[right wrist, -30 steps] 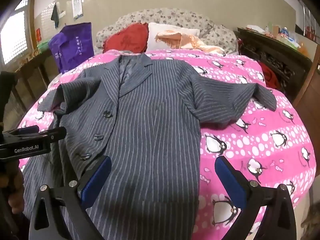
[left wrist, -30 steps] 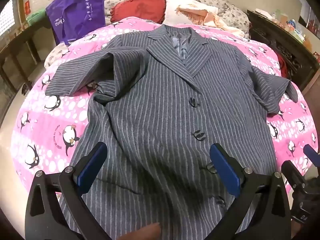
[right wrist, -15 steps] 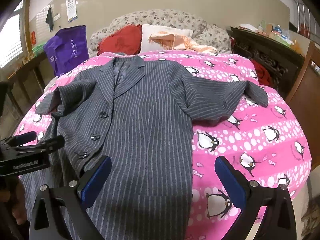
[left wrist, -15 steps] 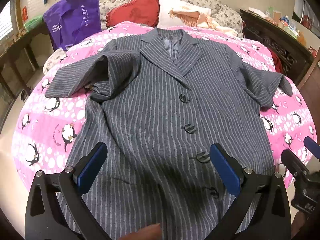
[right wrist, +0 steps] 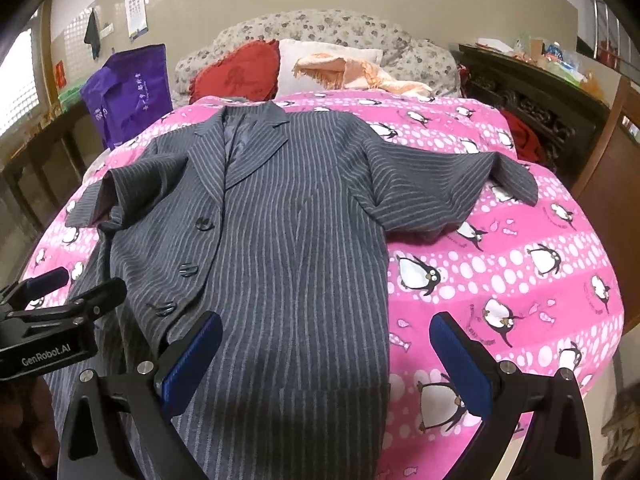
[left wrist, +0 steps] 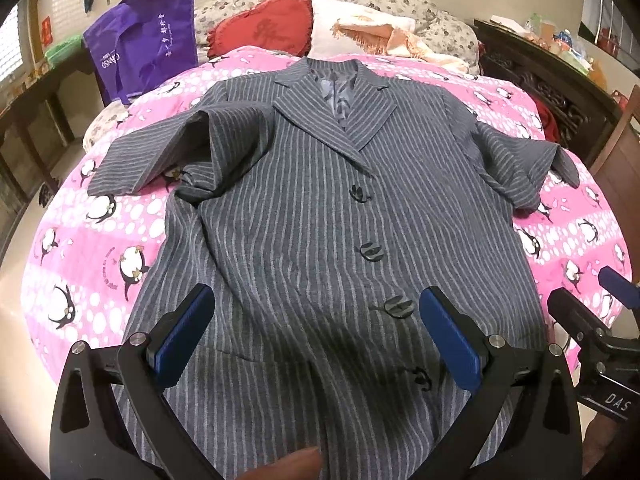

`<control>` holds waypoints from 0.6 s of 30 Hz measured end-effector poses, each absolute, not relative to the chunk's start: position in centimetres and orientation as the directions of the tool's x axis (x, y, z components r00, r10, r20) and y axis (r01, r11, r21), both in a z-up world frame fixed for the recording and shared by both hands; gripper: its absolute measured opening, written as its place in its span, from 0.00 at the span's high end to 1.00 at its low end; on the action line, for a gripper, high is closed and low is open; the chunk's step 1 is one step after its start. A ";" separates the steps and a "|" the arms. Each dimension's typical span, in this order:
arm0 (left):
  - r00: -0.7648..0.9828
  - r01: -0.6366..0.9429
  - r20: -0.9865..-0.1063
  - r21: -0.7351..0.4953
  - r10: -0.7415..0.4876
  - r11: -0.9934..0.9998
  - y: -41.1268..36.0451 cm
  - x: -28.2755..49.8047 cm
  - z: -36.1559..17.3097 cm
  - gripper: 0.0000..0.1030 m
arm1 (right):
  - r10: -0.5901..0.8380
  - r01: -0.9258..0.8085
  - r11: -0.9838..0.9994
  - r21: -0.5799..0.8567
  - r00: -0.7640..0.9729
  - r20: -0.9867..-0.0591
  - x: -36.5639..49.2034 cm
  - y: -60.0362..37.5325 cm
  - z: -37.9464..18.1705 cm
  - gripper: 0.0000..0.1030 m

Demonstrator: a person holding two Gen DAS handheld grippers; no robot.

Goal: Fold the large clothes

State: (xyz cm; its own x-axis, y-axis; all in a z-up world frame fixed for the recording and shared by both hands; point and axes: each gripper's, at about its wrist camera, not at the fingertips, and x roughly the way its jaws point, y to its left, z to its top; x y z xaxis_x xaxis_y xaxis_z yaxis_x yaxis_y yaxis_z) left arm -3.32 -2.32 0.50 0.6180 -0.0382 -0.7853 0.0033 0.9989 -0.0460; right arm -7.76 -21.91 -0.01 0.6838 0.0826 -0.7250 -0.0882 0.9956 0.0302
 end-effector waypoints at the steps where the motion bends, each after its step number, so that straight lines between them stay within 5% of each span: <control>1: 0.618 0.000 -0.785 -0.045 -0.036 0.999 -2.3 -3.4 0.5 0.00 | 0.083 -0.087 0.996 0.032 0.683 -0.726 -7.8 -21.9 -0.1 0.00; 18: 0.587 0.005 -0.806 -0.090 -0.076 0.996 -2.5 -2.5 -2.2 0.00 | 0.043 -0.049 0.999 0.016 0.617 -0.786 -6.1 -21.8 -2.6 0.01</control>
State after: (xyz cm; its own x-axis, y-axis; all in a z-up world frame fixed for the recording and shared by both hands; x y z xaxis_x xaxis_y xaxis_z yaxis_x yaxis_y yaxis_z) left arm -2.51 -2.45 -2.16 0.5865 -0.0756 -0.8064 0.0051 0.9960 -0.0897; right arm -6.07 -21.79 -2.64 0.6172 0.0431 -0.7856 -0.0493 0.9987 0.0160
